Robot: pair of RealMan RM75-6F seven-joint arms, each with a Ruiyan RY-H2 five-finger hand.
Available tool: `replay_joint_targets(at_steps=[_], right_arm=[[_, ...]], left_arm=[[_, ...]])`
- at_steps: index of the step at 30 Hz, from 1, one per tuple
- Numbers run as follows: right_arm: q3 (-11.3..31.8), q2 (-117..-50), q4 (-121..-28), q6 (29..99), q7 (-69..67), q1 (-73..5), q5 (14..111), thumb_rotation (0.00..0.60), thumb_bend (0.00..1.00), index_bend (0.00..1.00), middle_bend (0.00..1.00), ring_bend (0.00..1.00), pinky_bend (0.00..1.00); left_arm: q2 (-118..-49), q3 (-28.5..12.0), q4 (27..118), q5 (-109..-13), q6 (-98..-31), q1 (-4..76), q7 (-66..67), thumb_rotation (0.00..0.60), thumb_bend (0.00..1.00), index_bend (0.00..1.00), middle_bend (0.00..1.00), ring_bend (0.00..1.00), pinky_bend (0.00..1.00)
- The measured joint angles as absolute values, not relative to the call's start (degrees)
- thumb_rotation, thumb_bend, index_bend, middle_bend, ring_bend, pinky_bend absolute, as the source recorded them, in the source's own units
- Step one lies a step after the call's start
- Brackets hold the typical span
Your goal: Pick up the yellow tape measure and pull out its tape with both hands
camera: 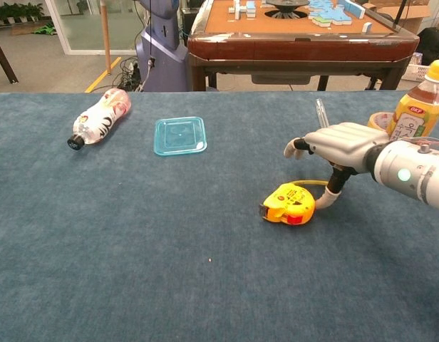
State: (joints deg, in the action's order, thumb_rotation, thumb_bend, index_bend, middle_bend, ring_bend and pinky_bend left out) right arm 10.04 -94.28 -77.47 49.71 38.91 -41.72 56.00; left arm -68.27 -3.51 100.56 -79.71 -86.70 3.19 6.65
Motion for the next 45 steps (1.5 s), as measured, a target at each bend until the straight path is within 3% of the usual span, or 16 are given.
replay_joint_targets(at_steps=[7,20,28,45], right_arm=[[11.02,-94.11,-76.97,48.63,37.69,-44.05,55.34,0.6,0.06,0.19,0.24,0.21,0.27],[7.97,-80.7,-95.61,47.73,30.38,-42.62,62.29,0.6,0.07,0.23,0.27,0.21,0.27],[6.75,-84.76,-95.06,45.99,31.38,-45.87,64.04,0.6,0.15,0.32,0.27,0.21,0.27],[3.56,-90.71,-88.05,45.18,39.79,-51.12,58.43,0.6,0.33,0.43,0.28,0.21,0.27]], left_arm=[[-68.04,-3.74,100.74,-79.28,-86.81,2.93,6.65,0.6,0.14,0.0,0.0,0.0,0.0],[-68.56,-3.73,101.17,-79.56,-86.37,3.11,7.46,0.6,0.14,0.0,0.0,0.0,0.0],[-68.28,-3.62,101.24,-79.67,-87.18,2.44,6.99,0.6,0.14,0.0,0.0,0.0,0.0],[-67.9,-3.6,99.21,-79.4,-88.2,0.85,3.24,0.6,0.14,0.0,0.0,0.0,0.0]])
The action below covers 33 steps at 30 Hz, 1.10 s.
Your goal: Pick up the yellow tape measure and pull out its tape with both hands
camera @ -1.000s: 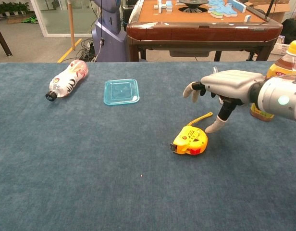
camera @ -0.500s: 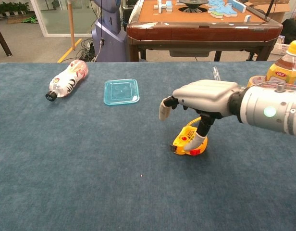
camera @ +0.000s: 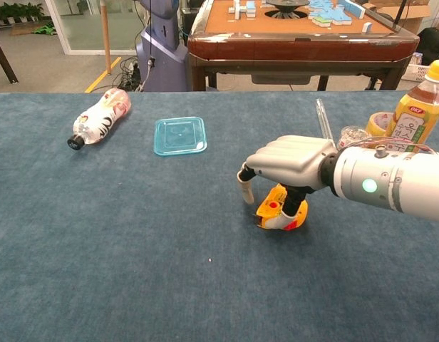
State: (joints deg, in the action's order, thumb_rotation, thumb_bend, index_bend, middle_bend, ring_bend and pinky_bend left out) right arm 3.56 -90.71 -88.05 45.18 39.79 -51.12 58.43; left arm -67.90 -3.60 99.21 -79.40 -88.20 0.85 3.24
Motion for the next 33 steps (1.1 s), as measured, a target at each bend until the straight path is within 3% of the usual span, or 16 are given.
replay_joint_targets(at_steps=[8,22,33], right_arm=[[2.44,-91.27,-86.92,45.61,41.26,-52.19,56.62,0.6,0.34,0.46,0.3,0.21,0.27],[1.96,-91.06,-85.27,46.74,39.42,-52.46,57.2,0.6,0.49,0.65,0.4,0.26,0.27],[2.87,-89.59,-86.22,50.28,33.95,-50.76,62.32,0.6,0.5,0.7,0.43,0.29,0.27]], left_arm=[[-68.11,-3.85,98.81,-79.03,-87.94,0.71,2.51,0.6,0.14,0.0,0.0,0.0,0.0],[-68.27,-4.25,98.62,-78.64,-87.22,0.98,2.53,0.6,0.14,0.0,0.0,0.0,0.0],[-68.47,-4.63,98.59,-78.29,-86.64,1.34,2.63,0.6,0.14,0.0,0.0,0.0,0.0]])
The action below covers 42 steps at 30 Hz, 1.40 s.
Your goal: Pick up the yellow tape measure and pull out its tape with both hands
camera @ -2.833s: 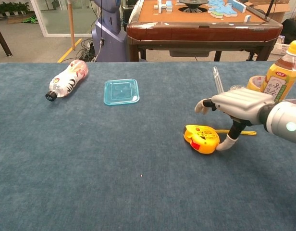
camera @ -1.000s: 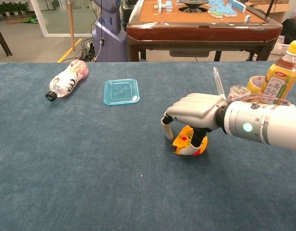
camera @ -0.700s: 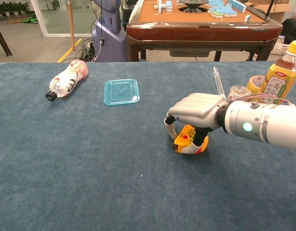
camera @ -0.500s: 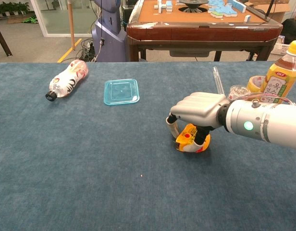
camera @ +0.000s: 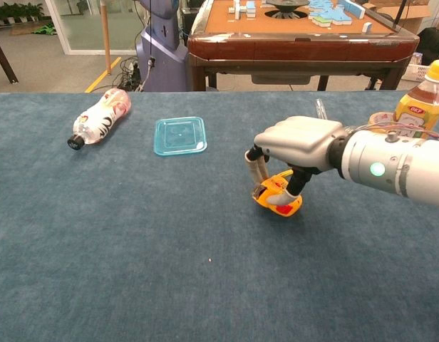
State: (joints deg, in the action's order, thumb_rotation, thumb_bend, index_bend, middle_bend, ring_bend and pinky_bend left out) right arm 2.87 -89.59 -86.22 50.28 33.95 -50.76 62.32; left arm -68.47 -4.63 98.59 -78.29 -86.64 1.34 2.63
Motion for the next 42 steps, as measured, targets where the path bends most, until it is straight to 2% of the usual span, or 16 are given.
replay_joint_targets(at_steps=[18,21,27,31,35,42], right_arm=[[-0.78,-81.65,-89.95,57.86,32.65,-42.29,64.93,0.6,0.49,0.69,0.43,0.29,0.27],[-1.02,-80.32,-91.15,58.53,33.66,-41.5,64.65,0.6,0.49,0.62,0.41,0.29,0.27],[-1.41,-77.64,-94.4,60.29,35.39,-39.8,64.18,0.6,0.34,0.43,0.37,0.29,0.27],[-1.5,-76.56,-95.63,61.35,36.07,-38.89,64.77,0.6,0.16,0.35,0.34,0.26,0.27],[-1.74,-75.95,-96.26,61.33,37.64,-38.7,65.76,0.6,0.03,0.28,0.3,0.24,0.27],[-1.11,-77.21,-92.41,62.03,40.92,-39.12,67.79,0.6,0.0,0.2,0.24,0.19,0.26]], left_arm=[[-68.72,-4.39,99.14,-78.75,-86.46,1.47,3.45,0.6,0.14,0.0,0.0,0.0,0.0],[-68.87,-4.28,99.29,-78.99,-86.26,1.63,3.73,0.6,0.14,0.0,0.0,0.0,0.0],[-68.98,-4.29,99.38,-79.0,-86.15,1.75,3.92,0.6,0.14,0.0,0.0,0.0,0.0],[-68.91,-4.21,99.58,-79.23,-86.13,1.8,3.94,0.6,0.14,0.0,0.0,0.0,0.0],[-68.94,-4.06,99.75,-79.33,-86.27,1.69,4.11,0.6,0.14,0.0,0.0,0.0,0.0],[-68.9,-4.0,100.11,-79.42,-86.43,1.61,4.27,0.6,0.14,0.0,0.0,0.0,0.0]])
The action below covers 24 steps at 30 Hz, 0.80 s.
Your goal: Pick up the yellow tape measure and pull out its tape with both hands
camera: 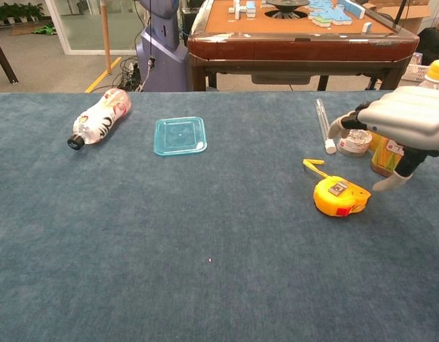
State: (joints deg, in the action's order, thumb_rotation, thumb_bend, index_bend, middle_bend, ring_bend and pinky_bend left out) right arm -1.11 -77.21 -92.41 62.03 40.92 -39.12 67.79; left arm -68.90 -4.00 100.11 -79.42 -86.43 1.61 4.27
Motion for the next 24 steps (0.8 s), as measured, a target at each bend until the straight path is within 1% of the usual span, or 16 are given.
replay_joint_targets(at_steps=[4,11,18,24], right_arm=[[-0.31,-78.92,-88.76,61.66,42.83,-39.92,68.53,0.6,0.0,0.17,0.22,0.18,0.26],[0.11,-81.31,-82.89,58.07,45.24,-41.49,68.54,0.6,0.0,0.16,0.2,0.17,0.26],[-1.76,-82.44,-78.96,54.47,47.51,-42.31,69.79,0.6,0.0,0.14,0.18,0.16,0.25],[-2.48,-83.29,-77.22,53.69,46.74,-42.39,71.91,0.6,0.0,0.12,0.15,0.16,0.25]], left_arm=[[-68.98,-3.99,100.3,-79.5,-86.33,1.72,4.48,0.6,0.14,0.0,0.0,0.0,0.0],[-69.35,-4.11,100.3,-79.04,-85.9,1.95,4.81,0.6,0.14,0.0,0.0,0.0,0.0],[-69.66,-4.18,100.27,-78.82,-85.37,2.31,5.03,0.6,0.14,0.0,0.0,0.0,0.0],[-69.74,-4.16,100.33,-78.86,-85.2,2.4,4.46,0.6,0.14,0.0,0.0,0.0,0.0]])
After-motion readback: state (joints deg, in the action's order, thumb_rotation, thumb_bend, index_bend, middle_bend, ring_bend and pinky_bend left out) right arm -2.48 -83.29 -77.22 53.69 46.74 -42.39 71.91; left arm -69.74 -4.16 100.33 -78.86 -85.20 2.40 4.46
